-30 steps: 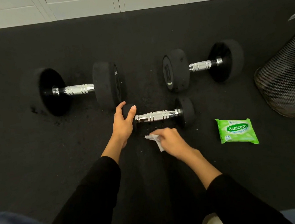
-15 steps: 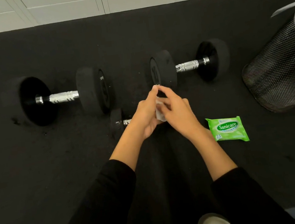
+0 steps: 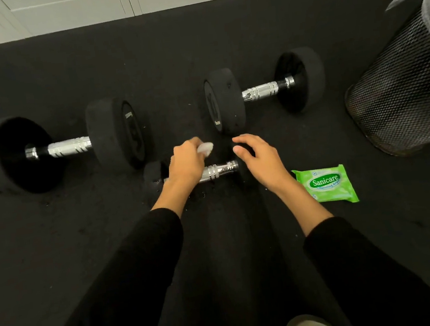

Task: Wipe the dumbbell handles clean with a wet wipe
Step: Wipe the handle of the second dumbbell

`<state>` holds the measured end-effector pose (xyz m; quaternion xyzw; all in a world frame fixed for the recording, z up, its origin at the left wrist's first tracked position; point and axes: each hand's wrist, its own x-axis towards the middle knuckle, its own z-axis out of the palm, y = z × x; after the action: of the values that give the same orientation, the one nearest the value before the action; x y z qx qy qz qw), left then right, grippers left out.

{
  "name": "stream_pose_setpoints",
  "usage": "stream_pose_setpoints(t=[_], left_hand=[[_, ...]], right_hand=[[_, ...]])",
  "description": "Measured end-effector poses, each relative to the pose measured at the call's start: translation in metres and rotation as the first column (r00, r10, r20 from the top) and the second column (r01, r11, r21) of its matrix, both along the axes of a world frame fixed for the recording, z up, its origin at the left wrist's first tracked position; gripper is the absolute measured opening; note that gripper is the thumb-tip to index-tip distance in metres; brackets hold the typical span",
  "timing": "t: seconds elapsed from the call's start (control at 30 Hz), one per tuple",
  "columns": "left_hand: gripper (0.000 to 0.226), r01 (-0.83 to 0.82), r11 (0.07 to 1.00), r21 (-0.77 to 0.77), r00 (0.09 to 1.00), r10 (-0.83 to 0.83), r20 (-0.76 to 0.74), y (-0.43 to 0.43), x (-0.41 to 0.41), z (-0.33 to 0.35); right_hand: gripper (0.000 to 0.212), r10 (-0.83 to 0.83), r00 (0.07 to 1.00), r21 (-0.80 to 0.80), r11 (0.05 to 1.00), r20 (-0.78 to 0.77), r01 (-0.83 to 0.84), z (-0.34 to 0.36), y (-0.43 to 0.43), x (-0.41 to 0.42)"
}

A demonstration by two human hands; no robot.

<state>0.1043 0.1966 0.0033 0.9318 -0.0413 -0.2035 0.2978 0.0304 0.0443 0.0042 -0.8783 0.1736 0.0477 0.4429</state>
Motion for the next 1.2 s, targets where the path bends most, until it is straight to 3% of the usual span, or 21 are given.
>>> stream_pose_setpoints(t=[0.1,0.2,0.37,0.57,0.8,0.97,1.2], left_hand=[[0.025,0.123,0.991,0.061,0.989,-0.117,-0.094,-0.01,-0.002,-0.014],[0.028,0.191,0.982,0.001,0.972,-0.189,-0.141,-0.018,-0.003,-0.018],[0.021,0.314,0.933,-0.177,0.948,-0.318,0.005,0.001,-0.014,-0.017],[0.022,0.325,0.946,-0.015,0.941,-0.325,-0.096,0.003,0.006,-0.019],[0.024,0.357,0.927,-0.115,0.922,-0.369,-0.12,-0.009,-0.002,-0.019],[0.03,0.496,0.868,0.029,0.866,-0.492,-0.086,0.001,0.001,-0.018],[0.024,0.467,0.883,0.056,0.878,-0.455,-0.149,-0.023,0.005,-0.016]], right_hand=[[0.032,-0.047,0.999,0.104,0.994,0.006,0.046,-0.008,0.002,-0.003],[0.033,-0.059,0.998,0.164,0.985,0.009,0.056,-0.008,0.004,-0.003],[0.033,-0.063,0.998,0.205,0.977,0.028,0.056,-0.011,0.004,-0.007],[0.033,-0.062,0.997,0.215,0.975,0.036,0.052,-0.012,0.005,-0.008],[0.033,-0.069,0.997,0.231,0.971,0.039,0.059,-0.014,0.005,-0.01],[0.033,-0.069,0.997,0.241,0.969,0.038,0.058,-0.013,0.007,-0.013],[0.034,-0.08,0.996,0.256,0.964,0.027,0.07,-0.013,0.009,-0.011]])
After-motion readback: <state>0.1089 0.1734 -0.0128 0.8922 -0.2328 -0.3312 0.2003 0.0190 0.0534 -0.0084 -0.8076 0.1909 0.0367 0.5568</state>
